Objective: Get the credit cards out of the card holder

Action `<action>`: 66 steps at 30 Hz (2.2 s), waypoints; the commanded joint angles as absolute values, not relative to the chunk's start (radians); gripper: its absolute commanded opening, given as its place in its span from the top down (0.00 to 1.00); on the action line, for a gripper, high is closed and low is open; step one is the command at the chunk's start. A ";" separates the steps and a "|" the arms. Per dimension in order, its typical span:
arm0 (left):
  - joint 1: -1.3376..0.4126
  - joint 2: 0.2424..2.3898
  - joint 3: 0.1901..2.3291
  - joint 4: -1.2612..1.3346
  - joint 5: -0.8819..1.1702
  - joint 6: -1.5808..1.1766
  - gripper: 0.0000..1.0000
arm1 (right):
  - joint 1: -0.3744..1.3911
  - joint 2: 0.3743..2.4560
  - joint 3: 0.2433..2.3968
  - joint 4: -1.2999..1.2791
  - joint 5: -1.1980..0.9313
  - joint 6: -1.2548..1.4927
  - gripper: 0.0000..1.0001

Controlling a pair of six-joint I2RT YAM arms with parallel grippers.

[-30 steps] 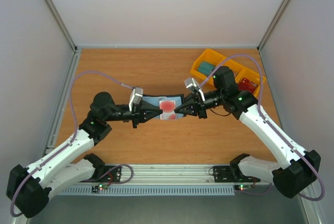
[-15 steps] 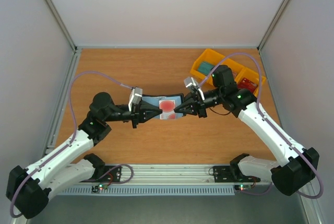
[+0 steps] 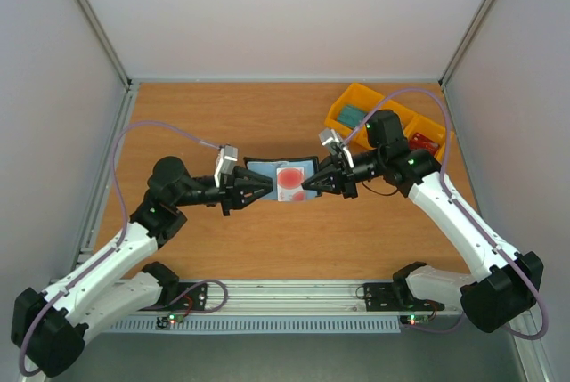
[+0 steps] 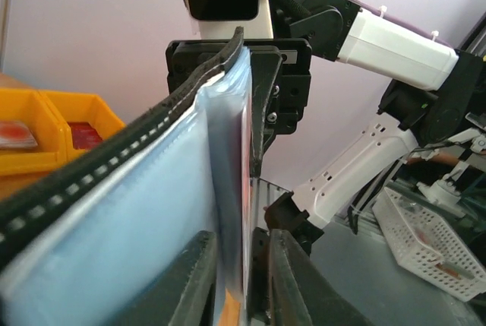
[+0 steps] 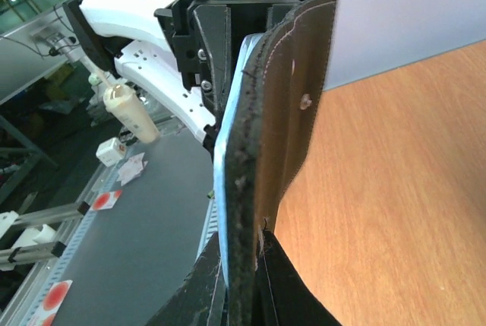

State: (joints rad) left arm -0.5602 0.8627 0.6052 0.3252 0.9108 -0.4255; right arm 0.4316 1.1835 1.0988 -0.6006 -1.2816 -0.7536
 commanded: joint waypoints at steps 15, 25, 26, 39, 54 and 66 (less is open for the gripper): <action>-0.642 0.922 0.633 0.378 0.837 -0.406 1.00 | 0.456 1.173 1.132 -0.604 -1.330 -0.770 0.99; -0.625 0.866 0.611 0.348 0.825 -0.415 1.00 | 0.453 1.180 1.136 -0.662 -1.296 -0.813 0.81; -0.624 0.864 0.611 0.350 0.827 -0.416 1.00 | 0.453 1.186 1.137 -0.661 -1.298 -0.806 0.80; -0.618 0.848 0.594 0.350 0.823 -0.425 0.95 | 0.452 1.154 1.121 -0.596 -1.280 -0.757 0.99; -0.620 0.870 0.601 0.363 0.831 -0.434 0.90 | 0.453 1.167 1.128 -0.622 -1.308 -0.777 0.99; -0.597 0.831 0.587 0.350 0.858 -0.448 1.00 | 0.431 1.165 1.136 -0.672 -1.291 -0.812 0.99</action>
State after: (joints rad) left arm -0.6209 0.8692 0.6056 0.3176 0.8494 -0.4423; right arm 0.4473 1.1755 1.1118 -0.6453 -1.2728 -0.7811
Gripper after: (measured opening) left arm 0.012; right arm 0.076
